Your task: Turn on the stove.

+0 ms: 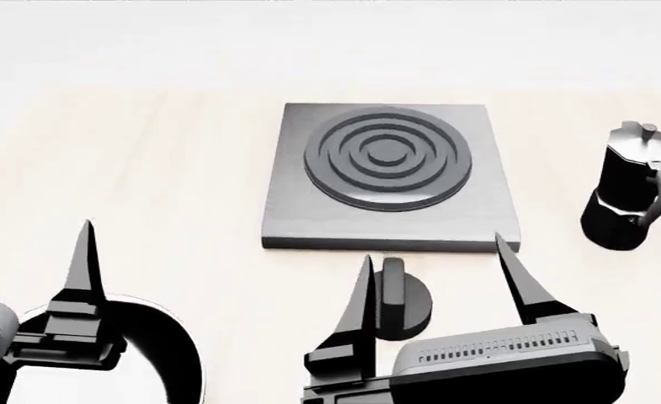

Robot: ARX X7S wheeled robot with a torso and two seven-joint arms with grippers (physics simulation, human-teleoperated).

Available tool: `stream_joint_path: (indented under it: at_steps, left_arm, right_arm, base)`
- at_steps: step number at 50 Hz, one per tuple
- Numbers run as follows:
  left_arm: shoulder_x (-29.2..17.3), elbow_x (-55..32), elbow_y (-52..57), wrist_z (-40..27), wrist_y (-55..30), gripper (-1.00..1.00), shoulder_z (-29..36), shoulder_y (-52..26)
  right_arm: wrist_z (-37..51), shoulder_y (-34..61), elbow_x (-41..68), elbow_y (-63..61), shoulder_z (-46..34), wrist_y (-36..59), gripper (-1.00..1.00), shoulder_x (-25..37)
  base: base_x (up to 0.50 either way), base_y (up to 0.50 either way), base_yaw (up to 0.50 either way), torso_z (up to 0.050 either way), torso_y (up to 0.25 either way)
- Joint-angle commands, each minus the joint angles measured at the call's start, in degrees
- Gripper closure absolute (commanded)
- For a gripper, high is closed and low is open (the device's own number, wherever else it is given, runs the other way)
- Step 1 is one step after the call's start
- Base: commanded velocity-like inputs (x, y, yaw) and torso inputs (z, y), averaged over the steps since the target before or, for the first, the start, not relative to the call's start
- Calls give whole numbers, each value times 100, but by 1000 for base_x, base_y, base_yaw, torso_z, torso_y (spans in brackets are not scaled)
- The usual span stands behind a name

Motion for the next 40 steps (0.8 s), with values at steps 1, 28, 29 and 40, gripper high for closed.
stream_joint_path:
  at_steps: [1, 28, 29, 40]
  left_arm:
    - [-25, -24, 9, -34, 1, -100, 10, -6]
    - [-79, -72, 0, -105, 32, -100, 40, -8]
    - [-79, -78, 3, -108, 30, -100, 39, -9]
    - [-94, -104, 0, -132, 42, -100, 58, -17]
  right_arm:
    - [27, 7, 20, -14, -10, 15, -100, 18]
    - [84, 7, 85, -4, -2, -12, -100, 49]
    - [85, 5, 81, -3, -15, -31, -100, 56]
    - [112, 10, 100, 67, -16, -126, -100, 66]
  base:
    - [289, 0, 0, 0, 0]
    - [289, 0, 0, 0, 1]
    - [227, 0, 0, 0, 0]
    - [1, 0, 0, 0, 0]
